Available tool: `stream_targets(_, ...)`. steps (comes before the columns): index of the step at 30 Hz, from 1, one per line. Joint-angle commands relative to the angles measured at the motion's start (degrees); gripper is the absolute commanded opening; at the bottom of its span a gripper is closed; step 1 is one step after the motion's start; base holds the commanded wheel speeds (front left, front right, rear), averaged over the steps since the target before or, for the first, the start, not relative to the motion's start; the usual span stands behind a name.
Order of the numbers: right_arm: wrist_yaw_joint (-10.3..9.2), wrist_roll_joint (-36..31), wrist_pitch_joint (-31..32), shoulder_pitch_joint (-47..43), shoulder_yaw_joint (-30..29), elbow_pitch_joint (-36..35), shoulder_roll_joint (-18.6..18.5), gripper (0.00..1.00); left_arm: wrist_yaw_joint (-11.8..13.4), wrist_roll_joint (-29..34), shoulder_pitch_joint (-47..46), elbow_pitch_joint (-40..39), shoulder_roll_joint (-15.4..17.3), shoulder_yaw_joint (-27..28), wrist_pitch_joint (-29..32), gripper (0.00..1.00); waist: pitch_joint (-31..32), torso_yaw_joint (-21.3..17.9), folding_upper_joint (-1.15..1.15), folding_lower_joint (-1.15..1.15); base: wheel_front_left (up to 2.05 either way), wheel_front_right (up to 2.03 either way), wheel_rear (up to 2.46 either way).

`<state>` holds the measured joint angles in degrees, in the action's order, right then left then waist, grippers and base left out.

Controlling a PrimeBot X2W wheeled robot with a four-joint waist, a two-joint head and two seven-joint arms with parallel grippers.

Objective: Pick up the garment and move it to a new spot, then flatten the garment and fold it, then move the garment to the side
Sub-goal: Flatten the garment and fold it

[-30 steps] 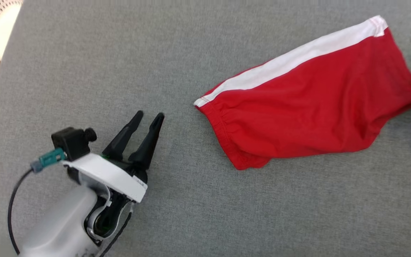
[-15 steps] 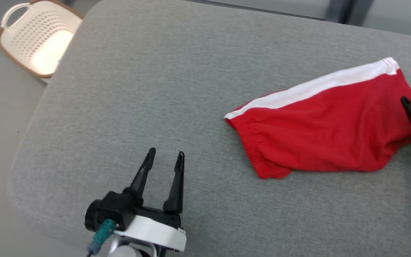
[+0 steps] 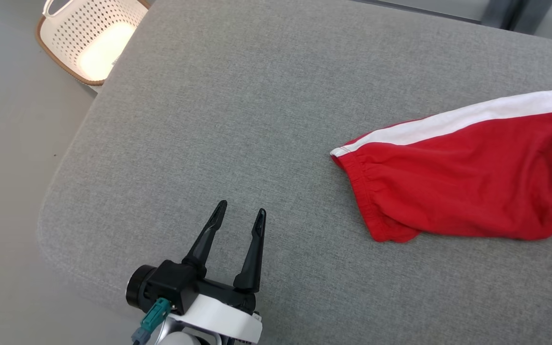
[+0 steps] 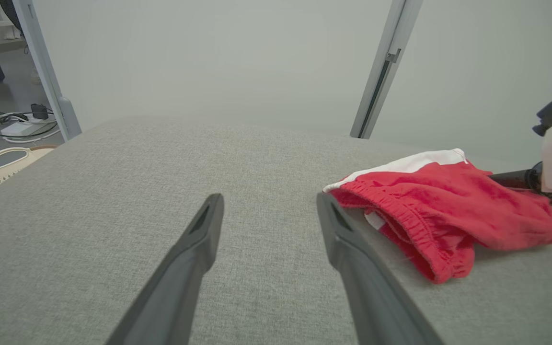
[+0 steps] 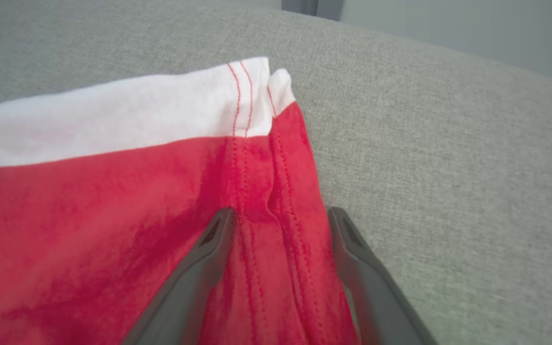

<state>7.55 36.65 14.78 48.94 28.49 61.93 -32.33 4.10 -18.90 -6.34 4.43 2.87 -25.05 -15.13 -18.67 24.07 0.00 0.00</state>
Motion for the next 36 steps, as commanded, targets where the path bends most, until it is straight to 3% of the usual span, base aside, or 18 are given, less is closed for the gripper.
stream_targets(1,-0.13,0.2,1.4,-2.5,1.1,1.4,1.2,0.35,0.3,0.3,-0.9,-0.2,0.1,0.2,0.0,1.00,-0.1,-0.5,0.00,0.00,0.00,0.00,0.00)
stream_targets(2,-0.13,0.2,0.7,-2.7,1.3,1.1,1.4,0.00,0.4,0.7,-1.1,-0.2,0.1,0.3,0.0,1.00,-0.1,-1.0,0.00,0.00,0.00,0.00,0.00)
stream_targets(15,-0.20,-0.6,-9.3,-6.4,0.4,1.0,0.2,0.00,-0.5,2.9,-0.2,0.8,0.1,2.3,0.0,1.00,3.0,-11.4,0.00,0.00,0.00,0.00,0.00)
stream_targets(22,-0.14,-6.1,-12.0,-6.5,2.0,0.7,-1.9,0.00,-0.9,3.7,-0.3,1.2,0.1,2.8,0.0,1.00,3.8,-14.7,0.00,0.00,0.00,0.00,0.00)
stream_targets(27,-0.14,-11.9,-13.1,-3.9,2.4,0.3,0.1,0.00,-1.2,4.0,0.0,2.0,0.2,2.6,0.0,1.00,5.0,-15.7,0.00,0.00,0.00,0.00,0.00)
stream_targets(36,-0.14,-21.5,-11.4,-0.7,0.0,-5.1,7.8,0.00,-1.2,4.1,1.5,3.0,0.1,2.5,0.0,1.00,8.2,-15.1,0.00,0.00,0.00,0.00,0.00)
